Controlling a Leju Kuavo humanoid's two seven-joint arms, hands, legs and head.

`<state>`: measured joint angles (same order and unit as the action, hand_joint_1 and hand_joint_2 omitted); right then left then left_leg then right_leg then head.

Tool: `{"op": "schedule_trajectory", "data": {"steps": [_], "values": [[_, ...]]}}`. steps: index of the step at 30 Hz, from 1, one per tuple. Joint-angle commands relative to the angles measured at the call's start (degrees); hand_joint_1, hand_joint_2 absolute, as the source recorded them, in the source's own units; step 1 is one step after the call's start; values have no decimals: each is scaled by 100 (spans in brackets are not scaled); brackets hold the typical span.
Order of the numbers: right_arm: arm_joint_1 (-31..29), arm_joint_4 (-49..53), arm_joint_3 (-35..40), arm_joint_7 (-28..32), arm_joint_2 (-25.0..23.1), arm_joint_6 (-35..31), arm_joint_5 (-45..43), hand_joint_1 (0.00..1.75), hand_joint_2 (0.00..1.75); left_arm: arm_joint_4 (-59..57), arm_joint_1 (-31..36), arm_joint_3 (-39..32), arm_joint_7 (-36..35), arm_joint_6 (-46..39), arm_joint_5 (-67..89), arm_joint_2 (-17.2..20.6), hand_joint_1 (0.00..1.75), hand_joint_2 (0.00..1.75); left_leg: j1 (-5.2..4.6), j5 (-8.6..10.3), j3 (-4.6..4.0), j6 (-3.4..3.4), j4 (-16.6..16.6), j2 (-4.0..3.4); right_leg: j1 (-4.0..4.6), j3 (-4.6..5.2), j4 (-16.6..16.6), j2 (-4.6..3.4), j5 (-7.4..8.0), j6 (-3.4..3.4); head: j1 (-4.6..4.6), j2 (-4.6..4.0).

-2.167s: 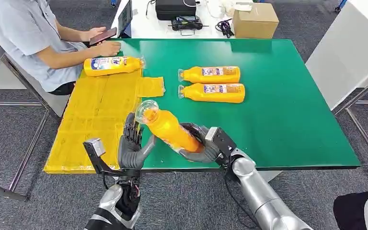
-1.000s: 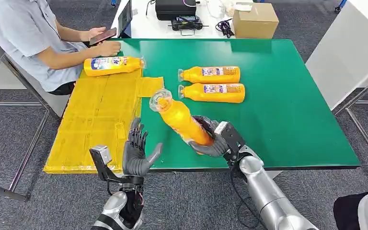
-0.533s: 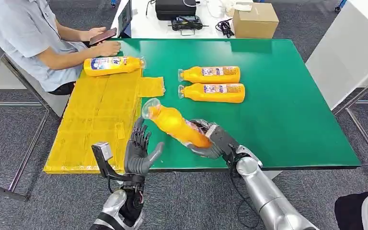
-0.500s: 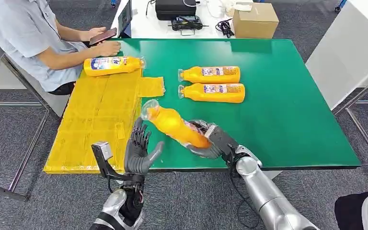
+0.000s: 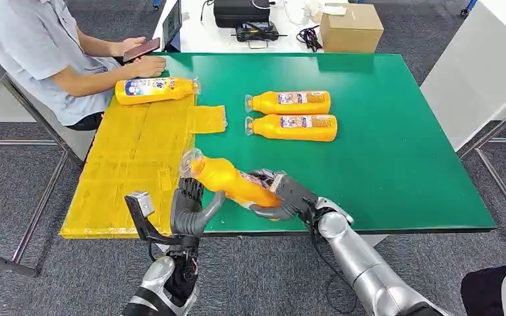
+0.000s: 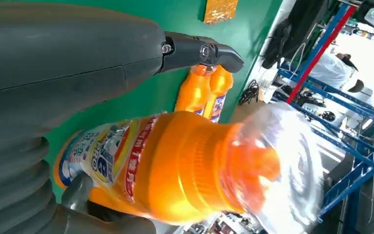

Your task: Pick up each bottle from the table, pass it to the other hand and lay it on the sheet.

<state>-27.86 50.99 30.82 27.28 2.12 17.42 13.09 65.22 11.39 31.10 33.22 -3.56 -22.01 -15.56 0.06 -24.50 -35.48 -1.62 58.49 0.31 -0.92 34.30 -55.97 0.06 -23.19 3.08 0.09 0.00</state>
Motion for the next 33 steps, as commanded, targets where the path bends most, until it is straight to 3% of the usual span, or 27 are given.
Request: {"op": "schedule_trajectory", "data": {"steps": [1, 2, 15, 16, 21, 26, 30, 31, 33], "values": [[-409, -249, 131, -106, -93, -202, -199, 161, 175, -117, 47, 246, -85, 215, -136, 136, 0, 175, 0, -3, 11, 5, -2, -10, 0, -6, 0, -8, -1, -8, 0, 0], [-409, -224, 91, -102, -106, -238, -218, 171, 175, -74, 16, 287, -87, 225, -124, 151, 0, 175, -1, -3, 9, 5, -2, -8, 0, -6, 0, -7, -1, -7, 0, 0], [-526, -84, 3, -288, -355, -199, -410, 171, 175, -217, 111, 351, 9, 157, -186, 109, 0, 175, -2, -1, 5, 4, -2, -11, -1, 0, -2, -10, 1, -6, -2, 0], [-525, -97, 9, -288, -369, -203, -409, 171, 175, -200, 141, 355, -3, 162, -186, 101, 0, 175, 0, -15, 34, 13, 1, -25, 2, -24, -7, -22, -10, -19, -2, 0], [-548, -180, 24, -284, -377, -188, -422, 175, 175, -148, 133, 356, 20, 128, -172, 120, 0, 175, 0, -1, 8, 4, -2, -4, 1, -4, -2, -2, -2, -6, 0, 0], [-813, -623, 285, -308, -452, -127, -366, 168, 175, -38, 240, 377, 167, -197, -10, 107, 0, 175, 2, -13, 29, 10, 3, -13, 3, -24, -6, -9, -11, -15, 0, 0], [-1047, -855, 555, -335, -334, 320, -396, 157, 175, -82, 309, 269, 242, -298, -5, 96, 0, 175, 1, -1, 7, 5, 0, -8, 1, -4, -3, -7, 0, -8, 0, 0], [-1082, -904, 599, -320, -312, 333, -390, 154, 175, -98, 314, 237, 248, -302, -17, 85, 0, 175, 3, -13, 34, 13, 3, -17, 4, -27, -9, -14, -10, -20, -2, 0], [-1115, -950, 641, -308, -298, 363, -404, 157, 175, -117, 316, 208, 256, -304, -30, 78, 0, 175, 3, -8, 26, 11, 1, -10, 4, -22, -4, -7, -7, -15, -2, 0]]}}
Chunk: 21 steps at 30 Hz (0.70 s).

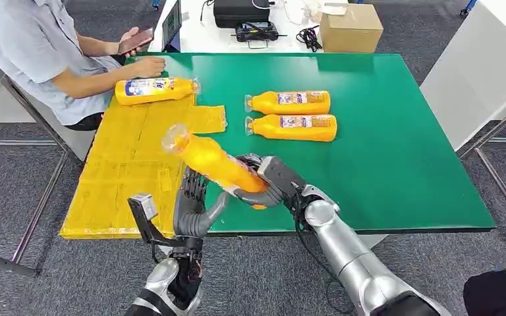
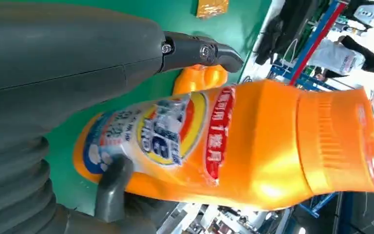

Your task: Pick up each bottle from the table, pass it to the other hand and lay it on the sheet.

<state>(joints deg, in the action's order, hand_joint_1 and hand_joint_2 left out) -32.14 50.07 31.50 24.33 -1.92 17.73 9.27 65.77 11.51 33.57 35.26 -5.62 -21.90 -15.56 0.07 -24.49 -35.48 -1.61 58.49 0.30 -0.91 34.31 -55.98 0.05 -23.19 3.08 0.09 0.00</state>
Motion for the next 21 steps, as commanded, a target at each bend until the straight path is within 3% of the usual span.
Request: {"op": "schedule_trajectory", "data": {"steps": [1, 16, 21], "values": [[-711, -885, 615, -16, 116, 369, -23, 154, 175, -184, 303, -42, 53, -95, -40, 70, 0, 175, 1, -6, 21, 8, -1, -4, 2, -18, -2, -2, -6, -13, 0, 0], [-827, -937, 779, -17, 193, 602, -56, 150, 175, -233, 300, -77, 84, -51, -114, 26, 0, 175, 0, 0, 7, 4, -2, 1, 0, -6, 0, 1, -1, -7, 0, 0], [-938, -784, 1005, -39, 279, 614, -108, 157, 175, -226, 323, -119, 69, 112, -332, -6, 0, 175, 0, -3, 8, 5, 2, -3, 1, -6, -4, -2, -3, -8, 0, 0]]}}
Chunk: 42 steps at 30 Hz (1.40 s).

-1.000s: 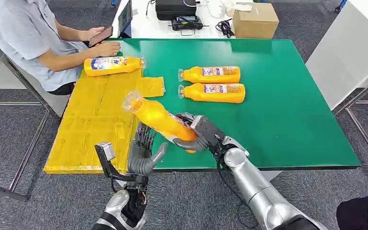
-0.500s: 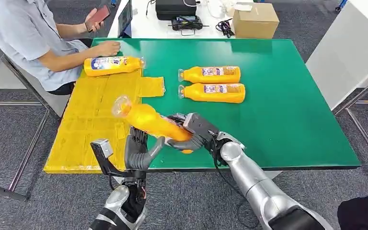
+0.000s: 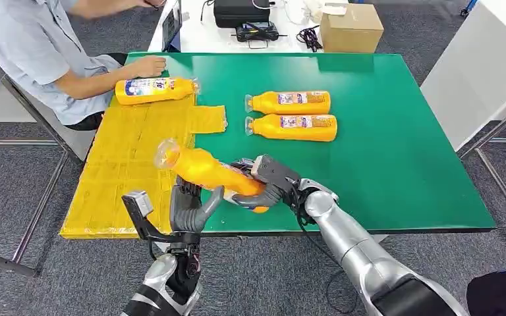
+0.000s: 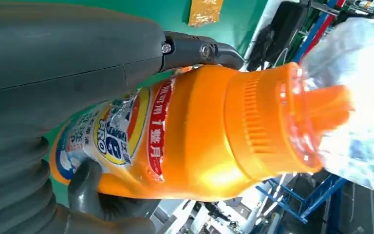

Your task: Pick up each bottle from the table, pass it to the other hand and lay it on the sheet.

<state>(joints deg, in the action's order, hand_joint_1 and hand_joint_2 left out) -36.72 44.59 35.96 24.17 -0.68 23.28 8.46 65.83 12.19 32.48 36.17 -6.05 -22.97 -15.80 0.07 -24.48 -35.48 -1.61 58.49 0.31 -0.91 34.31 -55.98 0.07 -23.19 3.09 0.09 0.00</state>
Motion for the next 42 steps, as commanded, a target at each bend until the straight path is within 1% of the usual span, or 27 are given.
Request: {"op": "schedule_trajectory", "data": {"steps": [1, 2, 3, 5, 6, 7, 9, 10, 11, 13, 15, 17, 18, 19, 21, 22, 24, 25, 26, 28, 29, 31, 32, 33, 38, 39, 42], "values": [[-480, -218, 576, -39, 161, 58, -42, 162, 175, -244, 259, -23, -27, 154, -246, 7, 0, 175, -1, -1, 5, 4, 0, -3, -1, -3, -1, -1, -1, -6, 0, 0], [-478, -197, 600, -48, 171, 38, -44, 169, 175, -261, 259, -45, -50, 177, -302, -4, 0, 175, 1, -14, 31, 11, 4, -9, 3, -28, -6, -6, -13, -17, 0, 0], [-466, -163, 625, -39, 178, 38, -70, 171, 175, -293, 275, -56, -74, 199, -342, -6, 0, 175, 0, -4, 9, 5, 1, -4, 1, -7, -3, -2, -4, -8, 0, 0], [-447, -125, 663, -33, 188, 25, -105, 175, 175, -342, 295, -86, -104, 226, -414, -16, 0, 175, 1, -6, 14, 6, 1, -2, 1, -13, -3, 0, -6, -10, 2, 0], [-447, -111, 693, -32, 197, 26, -112, 171, 175, -373, 308, -114, -140, 287, -501, -22, 0, 175, 2, -12, 30, 10, 2, -6, 3, -27, -5, -3, -12, -16, 0, 0], [-448, -105, 704, -32, 197, 19, -113, 175, 175, -381, 315, -125, -140, 305, -519, -18, 0, 175, 0, -6, 15, 6, 1, -3, 1, -14, -3, -1, -6, -10, 0, 0], [-462, -95, 748, -51, 209, 11, -123, 171, 175, -403, 347, -137, -141, 308, -525, -17, 0, 175, 0, -2, 10, 6, -1, -2, 0, -8, -1, 0, -3, -9, 0, 0], [-460, -86, 755, -50, 203, -15, -124, 173, 175, -392, 346, -152, -138, 307, -536, -19, 0, 175, 0, 0, 4, 4, -1, -1, 0, -3, 0, 0, -1, -6, 0, 0], [-462, -79, 794, -69, 202, -30, -117, 175, 175, -364, 336, -165, -141, 317, -554, -21, 0, 175, 1, -6, 17, 8, 0, -5, 1, -14, -3, -3, -6, -12, 0, 0], [-482, -82, 876, -114, 252, 35, -148, 171, 175, -330, 322, -161, -161, 347, -590, -17, 0, 175, 1, -7, 20, 9, 2, -5, 2, -16, -5, -3, -8, -14, 0, 0], [-612, -112, 976, -142, 346, 170, -136, 169, 175, -335, 310, -125, -179, 388, -612, -31, 0, 175, -1, -3, 8, 5, 1, -2, 0, -7, -3, 0, -3, -8, 0, 0], [-778, -158, 1025, -155, 393, 368, -216, 169, 175, -375, 316, -95, -196, 438, -643, -38, 0, 175, 1, -13, 32, 11, 4, -5, 2, -28, -8, -2, -14, -17, 0, 0], [-876, -199, 1104, -192, 422, 440, -223, 169, 175, -426, 337, -69, -201, 460, -661, -47, 0, 175, -1, -2, 7, 5, 2, 0, 0, -6, -3, 2, -4, -8, 0, 0], [-949, -211, 1169, -206, 447, 469, -209, 173, 175, -458, 350, -54, -201, 463, -666, -55, 0, 175, -1, -9, 15, 7, 8, -2, 0, -14, -10, 1, -10, -12, 0, 0], [-1021, -210, 1232, -216, 469, 489, -187, 173, 175, -487, 364, -44, -200, 467, -674, -66, 0, 175, -3, -3, 8, 4, 2, -3, -2, -5, -5, -1, -4, -7, -2, 0], [-1021, -210, 1232, -216, 469, 489, -187, 173, 175, -487, 364, -44, -200, 467, -674, -66, 0, 175, -2, 0, 2, 3, 2, -1, -2, -1, -4, 1, -1, -5, 0, 0], [-1021, -210, 1232, -216, 469, 489, -187, 173, 175, -487, 364, -44, -200, 467, -674, -66, 0, 175, -1, -11, 25, 9, 6, -4, 1, -22, -9, -1, -12, -15, 0, 0], [-1007, -209, 1240, -215, 457, 476, -184, 173, 175, -487, 369, -47, -199, 467, -675, -63, 0, 175, -1, 0, 6, 3, 0, 1, -1, -5, 0, 2, -1, -6, 2, 0], [-1007, -209, 1240, -215, 457, 476, -184, 173, 175, -487, 369, -47, -199, 467, -675, -63, 0, 175, 0, -6, 18, 7, 2, -1, 1, -18, -2, 2, -7, -11, -2, 0], [-994, -211, 1245, -215, 459, 468, -181, 171, 175, -488, 369, -48, -199, 467, -676, -61, 0, 175, -1, -1, 9, 4, 0, 2, 0, -8, -1, 4, -3, -7, 0, 0], [-1008, -217, 1291, -214, 458, 457, -203, 175, 175, -495, 373, -50, -193, 467, -681, -63, 0, 175, 1, -13, 36, 11, 2, 0, 3, -34, -5, 4, -16, -19, -2, 0], [-1067, -220, 1417, -225, 454, 400, -173, 175, 175, -507, 388, -46, -188, 468, -688, -74, 0, 175, -1, -2, 7, 4, 1, -3, 0, -5, -2, -1, -2, -7, -2, 0], [-1073, -217, 1423, -224, 448, 398, -178, 175, 175, -507, 389, -42, -188, 468, -688, -77, 0, 175, 1, -16, 34, 11, 6, -8, 3, -29, -9, -4, -15, -18, 0, 0], [-1099, -217, 1458, -241, 443, 408, -170, 175, 175, -510, 394, -35, -188, 469, -688, -82, 0, 175, 0, -5, 12, 5, 3, -5, 1, -10, -4, -2, -5, -9, 0, 0], [-1230, -165, 1649, -354, 501, 180, -175, 175, 175, -672, 498, 116, -116, -9, -310, -92, 0, 175, 1, -8, 15, 7, 8, -5, 3, -13, -8, -2, -7, -12, 0, 0], [-1243, -139, 1670, -364, 515, 133, -176, 175, 175, -738, 519, 126, -158, -30, -315, -112, 0, 175, 0, -12, 25, 9, 10, -5, 2, -22, -13, -1, -13, -16, 0, 0], [-1243, -139, 1670, -364, 515, 133, -176, 175, 175, -738, 519, 126, -158, -30, -315, -112, 0, 175, -1, -3, 12, 5, 3, 2, 0, -11, -3, 4, -5, -9, 0, 0]]}}
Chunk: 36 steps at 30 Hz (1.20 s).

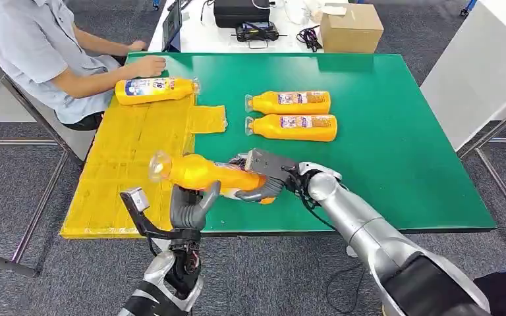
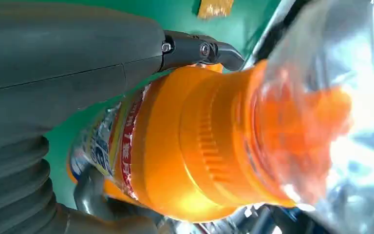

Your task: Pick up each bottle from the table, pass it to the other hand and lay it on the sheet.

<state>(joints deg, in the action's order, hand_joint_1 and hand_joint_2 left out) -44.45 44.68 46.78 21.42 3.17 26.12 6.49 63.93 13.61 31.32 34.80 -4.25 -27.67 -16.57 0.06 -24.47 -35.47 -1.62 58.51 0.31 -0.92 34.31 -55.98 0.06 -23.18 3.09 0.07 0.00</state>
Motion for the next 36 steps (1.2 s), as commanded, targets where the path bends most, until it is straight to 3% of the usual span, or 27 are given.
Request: {"op": "schedule_trajectory", "data": {"steps": [1, 2, 10, 15, 16, 17, 18, 19, 20, 21, 22, 25, 26, 28, 29, 36], "values": [[-470, -148, 588, -89, 131, -151, 21, 175, 175, -548, 377, 242, -20, -210, 154, -36, 0, 175, -1, -1, 5, 4, -1, 2, 0, -5, -1, 3, -2, -6, 2, 0], [-443, -101, 601, -78, 130, -201, 8, 175, 175, -584, 377, 178, -156, -131, -14, -76, 0, 175, 2, -14, 33, 11, 4, -1, 3, -33, -7, 2, -16, -19, 2, 0], [21, 264, 477, -12, -327, -1289, 444, 175, 175, -310, 450, -196, -371, -550, -401, -165, 0, 175, 3, -5, 10, 6, -1, -7, 4, -9, -1, -5, -3, -9, 2, 0], [185, 424, 318, 83, -408, -1470, 536, 175, 175, -277, 435, -195, -380, -489, -507, -146, 0, 175, 5, -15, 38, 14, 0, -10, 8, -33, -5, -6, -15, -21, 0, 0], [266, 499, 291, 148, -454, -1619, 668, 175, 175, -229, 408, -227, -358, -448, -575, -136, 9, 175, 6, -10, 26, 10, -2, -5, 8, -23, -1, -1, -10, -15, 2, 0], [375, 551, 192, 191, -547, -1683, 702, 175, 175, -141, 369, -268, -367, -298, -723, -114, 147, 175, 5, -8, 20, 8, 0, 1, 7, -19, -2, 4, -9, -13, 2, 0], [436, 583, 161, 220, -602, -1709, 758, 175, 175, -83, 344, -287, -407, -183, -826, -85, 164, 175, 4, -3, 8, 5, -2, -2, 5, -7, 1, -1, -3, -7, 2, 0], [481, 608, 143, 247, -642, -1773, 824, 175, 175, -28, 325, -317, -424, -117, -907, -76, 161, 175, 6, -8, 17, 7, -3, -14, 7, -13, 2, -12, -4, -11, 0, 0], [537, 624, 110, 292, -707, -1887, 935, 175, 175, 57, 282, -370, -581, 133, -1177, -64, 145, 175, 6, -16, 35, 11, -3, -20, 7, -28, -1, -18, -11, -16, 0, 0], [566, 640, 101, 318, -734, -1908, 958, 175, 175, 92, 267, -388, -706, 302, -1341, -60, 10, 175, 5, -14, 27, 10, -2, -19, 6, -21, -2, -15, -10, -15, 2, 0], [628, 668, 74, 370, -779, -1976, 1038, 175, 175, 131, 238, -368, -785, 470, -1472, -5, 0, 175, 6, -8, 15, 8, -2, -11, 6, -14, 0, -8, -6, -12, 2, 0], [773, 844, 17, 542, -815, -2084, 1171, 175, 175, 115, 239, -395, -728, 587, -1601, 10, 0, 175, 4, -5, 13, 7, -5, -8, 4, -11, 2, -6, -3, -10, 2, 0], [810, 899, 2, 502, -776, -1855, 1119, 175, 175, 72, 283, -337, -805, 587, -1620, 8, 0, 175, 5, -10, 26, 11, -6, -13, 6, -21, 2, -10, -8, -16, 0, 0], [800, 926, 83, 536, -720, -1905, 1284, 175, 175, 50, 322, -317, -699, 601, -1564, -17, 80, 175, 4, -2, 5, 6, -4, 2, 5, -6, 1, 3, -3, -8, 2, 0], [799, 927, 81, 536, -722, -1906, 1284, 175, 175, 52, 333, -318, -700, 601, -1564, -21, 175, 175, 4, -8, 19, 9, -3, 1, 5, -18, -2, 2, -9, -13, 0, 0], [785, 797, -38, 663, -782, -1267, 918, 169, 175, 51, 320, -351, -523, 1088, -1616, 34, 175, 175, 5, -8, 22, 9, -4, -6, 5, -20, 0, -3, -8, -14, 2, 0]]}}
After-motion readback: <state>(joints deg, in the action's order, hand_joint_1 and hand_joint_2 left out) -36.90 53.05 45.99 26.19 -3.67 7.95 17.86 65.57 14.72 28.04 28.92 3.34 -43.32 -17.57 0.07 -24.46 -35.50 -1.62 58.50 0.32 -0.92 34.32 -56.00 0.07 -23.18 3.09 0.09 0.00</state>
